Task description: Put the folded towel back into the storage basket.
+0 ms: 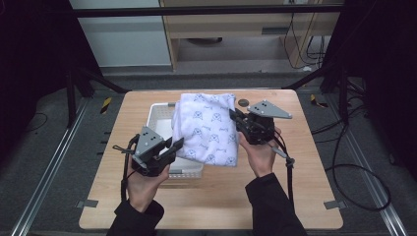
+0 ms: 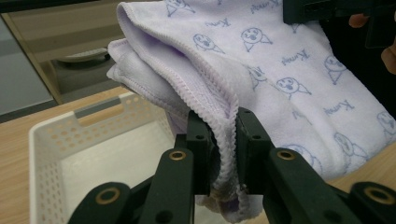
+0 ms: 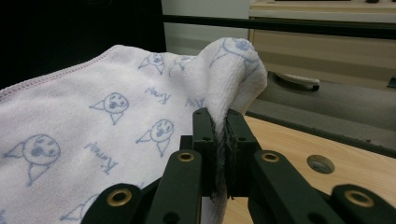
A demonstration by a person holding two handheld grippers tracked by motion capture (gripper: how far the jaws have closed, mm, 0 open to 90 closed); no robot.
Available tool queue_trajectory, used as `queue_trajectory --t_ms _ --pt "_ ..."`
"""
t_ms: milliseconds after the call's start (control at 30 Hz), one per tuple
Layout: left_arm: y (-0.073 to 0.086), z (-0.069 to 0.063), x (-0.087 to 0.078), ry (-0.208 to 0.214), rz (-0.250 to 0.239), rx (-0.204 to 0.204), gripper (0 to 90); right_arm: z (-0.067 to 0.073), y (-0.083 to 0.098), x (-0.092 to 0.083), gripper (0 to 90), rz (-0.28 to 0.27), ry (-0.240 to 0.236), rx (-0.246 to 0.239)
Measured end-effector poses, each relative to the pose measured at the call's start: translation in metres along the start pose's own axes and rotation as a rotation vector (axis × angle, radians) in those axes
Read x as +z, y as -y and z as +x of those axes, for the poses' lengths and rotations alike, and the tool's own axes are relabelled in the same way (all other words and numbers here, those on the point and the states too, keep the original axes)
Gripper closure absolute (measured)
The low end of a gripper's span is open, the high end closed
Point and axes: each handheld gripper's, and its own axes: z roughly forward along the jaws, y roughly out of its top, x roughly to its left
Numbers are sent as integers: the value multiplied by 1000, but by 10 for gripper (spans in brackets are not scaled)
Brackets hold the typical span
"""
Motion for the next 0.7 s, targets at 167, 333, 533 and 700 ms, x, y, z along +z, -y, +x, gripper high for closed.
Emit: queue_trajectory --t_ms 167,333,533,700 --pt "4 13 -5 -19 -6 -20 769 10 -4 12 853 -1 -13 -12" --pt "9 25 -11 -37 -7 -36 769 21 -7 26 853 5 -27 -23" --pt "17 39 -15 -55 0 -51 769 32 -6 44 852 15 -44 -24" --pt "22 50 -17 -71 2 -66 769 40 -5 58 852 25 -54 -28"
